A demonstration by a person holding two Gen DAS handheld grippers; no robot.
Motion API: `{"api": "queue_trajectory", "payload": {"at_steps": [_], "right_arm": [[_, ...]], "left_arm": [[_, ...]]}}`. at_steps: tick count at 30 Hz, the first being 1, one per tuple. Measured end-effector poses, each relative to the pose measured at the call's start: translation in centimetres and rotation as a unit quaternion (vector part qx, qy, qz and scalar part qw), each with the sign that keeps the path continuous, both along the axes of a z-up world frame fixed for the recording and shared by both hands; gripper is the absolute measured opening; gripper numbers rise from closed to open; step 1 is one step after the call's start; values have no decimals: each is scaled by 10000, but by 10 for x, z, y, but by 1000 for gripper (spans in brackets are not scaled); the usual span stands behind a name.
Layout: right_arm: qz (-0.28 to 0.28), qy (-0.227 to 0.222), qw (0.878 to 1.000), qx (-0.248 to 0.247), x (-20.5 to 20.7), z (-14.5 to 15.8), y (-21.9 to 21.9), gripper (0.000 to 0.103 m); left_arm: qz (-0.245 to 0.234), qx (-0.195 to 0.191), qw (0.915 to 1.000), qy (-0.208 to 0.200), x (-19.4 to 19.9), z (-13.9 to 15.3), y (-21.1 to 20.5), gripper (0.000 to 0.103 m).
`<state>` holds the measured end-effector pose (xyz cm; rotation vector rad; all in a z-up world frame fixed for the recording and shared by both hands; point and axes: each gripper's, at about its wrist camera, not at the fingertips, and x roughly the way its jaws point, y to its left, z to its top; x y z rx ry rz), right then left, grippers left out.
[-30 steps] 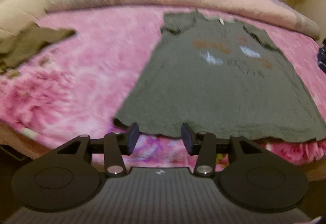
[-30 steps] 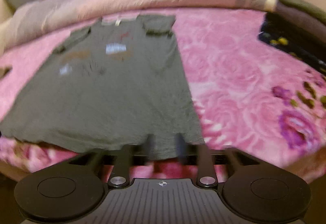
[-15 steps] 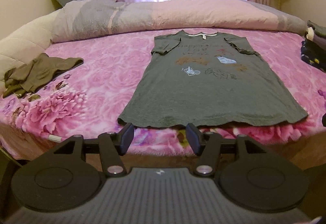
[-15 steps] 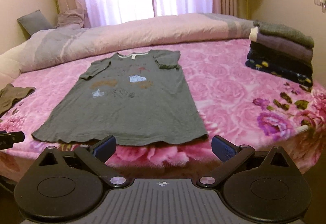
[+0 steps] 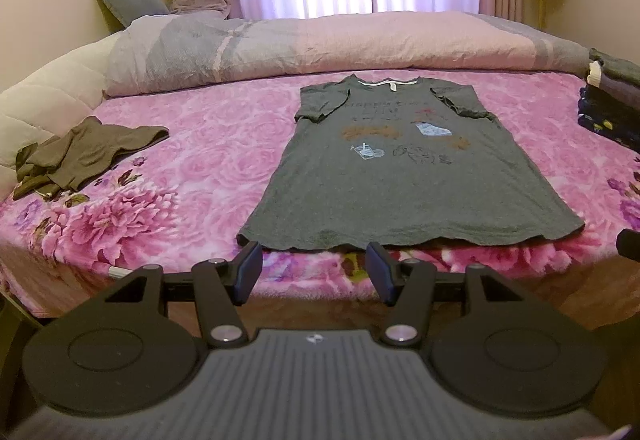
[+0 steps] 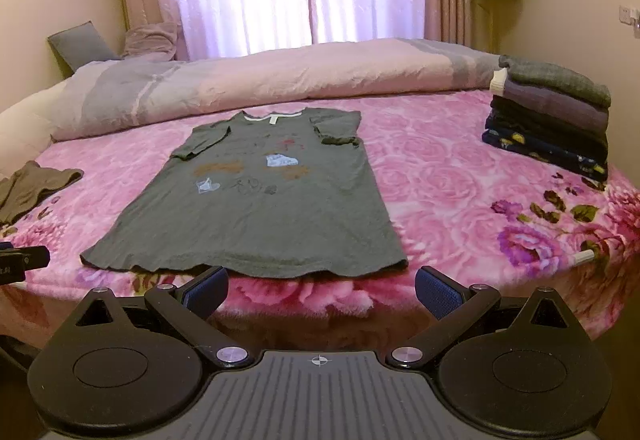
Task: Fold clothes
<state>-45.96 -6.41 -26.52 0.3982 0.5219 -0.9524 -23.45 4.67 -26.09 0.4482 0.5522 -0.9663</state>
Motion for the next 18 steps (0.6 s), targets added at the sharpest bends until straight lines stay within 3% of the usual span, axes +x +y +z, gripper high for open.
{"api": "queue_trajectory", "payload": {"at_steps": [18], "right_arm": [[-91, -90, 9999, -59, -10, 6, -1, 102]], "left_arm": [[-95, -26, 10000, -2, -4, 3, -4, 54]]}}
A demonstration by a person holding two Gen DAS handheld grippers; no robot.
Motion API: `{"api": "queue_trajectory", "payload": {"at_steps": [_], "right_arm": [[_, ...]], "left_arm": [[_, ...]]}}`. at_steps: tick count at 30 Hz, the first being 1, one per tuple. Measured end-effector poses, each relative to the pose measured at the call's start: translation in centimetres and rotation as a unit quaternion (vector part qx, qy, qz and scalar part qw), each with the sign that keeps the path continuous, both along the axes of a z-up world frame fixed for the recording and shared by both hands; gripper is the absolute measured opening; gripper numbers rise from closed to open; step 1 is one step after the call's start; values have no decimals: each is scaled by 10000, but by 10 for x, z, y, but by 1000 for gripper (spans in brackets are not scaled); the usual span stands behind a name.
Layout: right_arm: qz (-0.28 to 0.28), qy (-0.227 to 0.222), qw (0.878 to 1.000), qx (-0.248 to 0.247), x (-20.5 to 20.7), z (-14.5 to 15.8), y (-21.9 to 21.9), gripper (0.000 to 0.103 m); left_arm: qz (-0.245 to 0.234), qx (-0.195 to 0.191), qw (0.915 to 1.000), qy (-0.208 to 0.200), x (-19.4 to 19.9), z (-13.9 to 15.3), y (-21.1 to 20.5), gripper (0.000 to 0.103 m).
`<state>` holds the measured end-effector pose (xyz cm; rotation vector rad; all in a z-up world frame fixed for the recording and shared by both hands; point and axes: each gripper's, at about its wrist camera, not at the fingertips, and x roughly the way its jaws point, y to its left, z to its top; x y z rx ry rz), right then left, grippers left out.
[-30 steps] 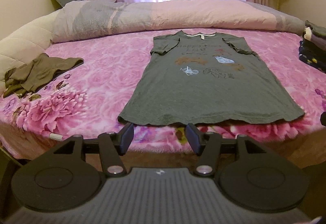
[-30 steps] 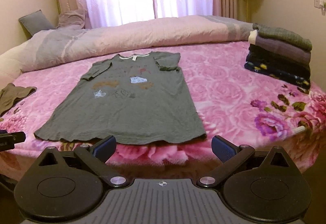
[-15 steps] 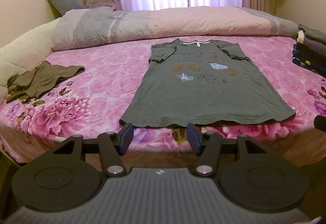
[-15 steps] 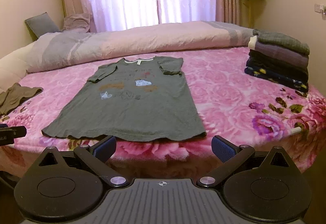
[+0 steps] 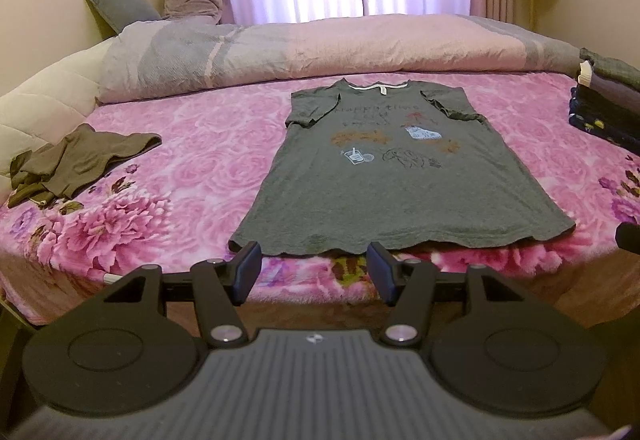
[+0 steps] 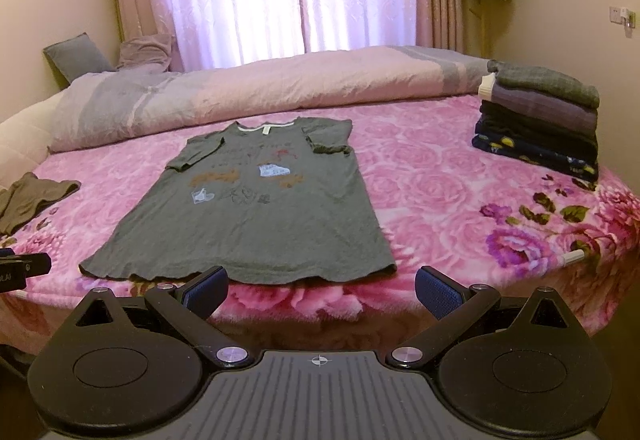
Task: Fold clothes
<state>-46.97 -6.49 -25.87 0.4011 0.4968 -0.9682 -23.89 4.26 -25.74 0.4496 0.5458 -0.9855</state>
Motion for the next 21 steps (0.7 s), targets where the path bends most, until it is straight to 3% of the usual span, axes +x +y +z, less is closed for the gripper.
{"api": "queue_trajectory", "payload": {"at_steps": [13, 21], "right_arm": [[-167, -22, 9997, 149, 3, -14, -19, 102], [-274, -352, 9971, 624, -4, -42, -56, 102]], "left_arm": [[67, 78, 9994, 324, 24, -21, -12, 55], [289, -357, 9907, 1283, 99, -58, -5, 53]]}}
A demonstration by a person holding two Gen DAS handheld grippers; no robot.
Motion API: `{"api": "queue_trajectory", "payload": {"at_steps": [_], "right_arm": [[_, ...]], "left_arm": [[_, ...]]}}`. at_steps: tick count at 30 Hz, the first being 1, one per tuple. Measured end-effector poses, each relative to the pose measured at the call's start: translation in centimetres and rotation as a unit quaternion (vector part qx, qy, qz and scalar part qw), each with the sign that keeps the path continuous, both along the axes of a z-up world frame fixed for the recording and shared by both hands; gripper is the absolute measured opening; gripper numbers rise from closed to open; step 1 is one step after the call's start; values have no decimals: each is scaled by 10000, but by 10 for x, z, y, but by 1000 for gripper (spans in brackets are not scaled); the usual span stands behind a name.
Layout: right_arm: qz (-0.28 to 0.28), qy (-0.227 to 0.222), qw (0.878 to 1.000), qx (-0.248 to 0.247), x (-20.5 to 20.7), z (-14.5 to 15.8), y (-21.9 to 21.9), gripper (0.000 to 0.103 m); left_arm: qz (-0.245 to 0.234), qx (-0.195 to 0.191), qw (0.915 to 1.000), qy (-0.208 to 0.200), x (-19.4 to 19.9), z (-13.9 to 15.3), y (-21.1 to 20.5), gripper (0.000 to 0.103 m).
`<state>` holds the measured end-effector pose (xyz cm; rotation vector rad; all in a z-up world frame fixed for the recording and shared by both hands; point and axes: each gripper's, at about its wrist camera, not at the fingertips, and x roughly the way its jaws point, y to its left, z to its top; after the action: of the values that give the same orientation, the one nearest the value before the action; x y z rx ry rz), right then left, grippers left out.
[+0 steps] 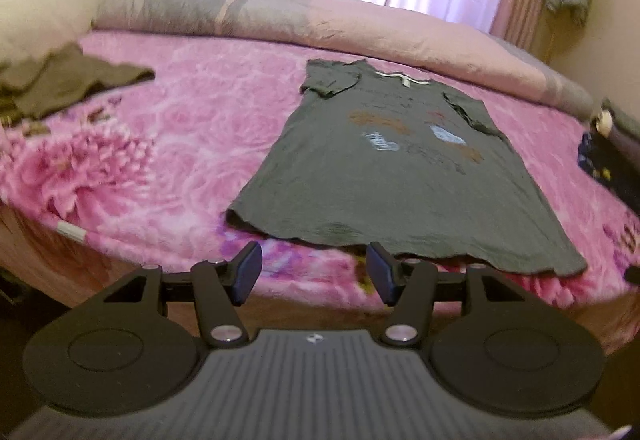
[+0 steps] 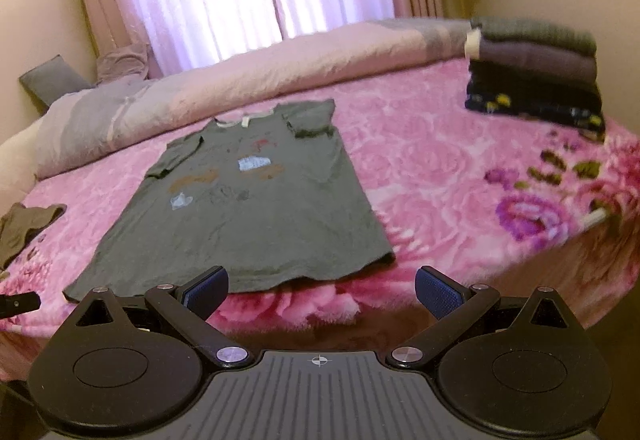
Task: Fold clothes
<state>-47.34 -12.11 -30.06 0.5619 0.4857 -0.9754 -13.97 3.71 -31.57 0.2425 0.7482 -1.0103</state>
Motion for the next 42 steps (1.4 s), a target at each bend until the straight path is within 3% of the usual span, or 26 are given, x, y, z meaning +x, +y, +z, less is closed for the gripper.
{"api": "queue_trajectory", "payload": {"at_steps": [4, 11, 15, 18, 19, 20, 21, 22, 37, 42], "right_arm": [[27, 63, 9995, 294, 0, -20, -27, 102], [-103, -268, 9953, 921, -13, -38, -93, 102], [-146, -723, 9890, 1285, -25, -45, -136, 89], [-178, -1090, 9805, 1626, -34, -55, -168, 88], [-185, -1212, 9769, 1750, -36, -60, -178, 87], [-186, -1313, 9724, 1920, -39, -66, -189, 77], [-209, -1402, 9670, 2116, -41, -73, -198, 60], [-239, -1503, 9612, 2299, -43, -80, -205, 55], [815, -2376, 9126, 3227, -48, -116, -217, 54], [1053, -2655, 9028, 3216, -31, -125, -232, 54]], "left_arm": [[-137, 26, 9994, 324, 51, -17, -11, 41], [-727, 91, 9958, 545, 132, -34, -60, 37], [-987, 263, 9884, 1126, 168, -54, -87, 30], [-1090, 349, 9791, 1684, 187, -67, -100, 30], [-1097, 371, 9758, 1853, 192, -72, -102, 29], [-1093, 371, 9735, 1972, 196, -75, -103, 28], [-1089, 371, 9711, 2091, 199, -79, -104, 27], [-1085, 371, 9685, 2209, 202, -82, -105, 27], [-1101, -339, 9295, 3505, 226, -114, -94, 28], [-1167, -261, 9252, 3602, 233, -122, -115, 16]]}}
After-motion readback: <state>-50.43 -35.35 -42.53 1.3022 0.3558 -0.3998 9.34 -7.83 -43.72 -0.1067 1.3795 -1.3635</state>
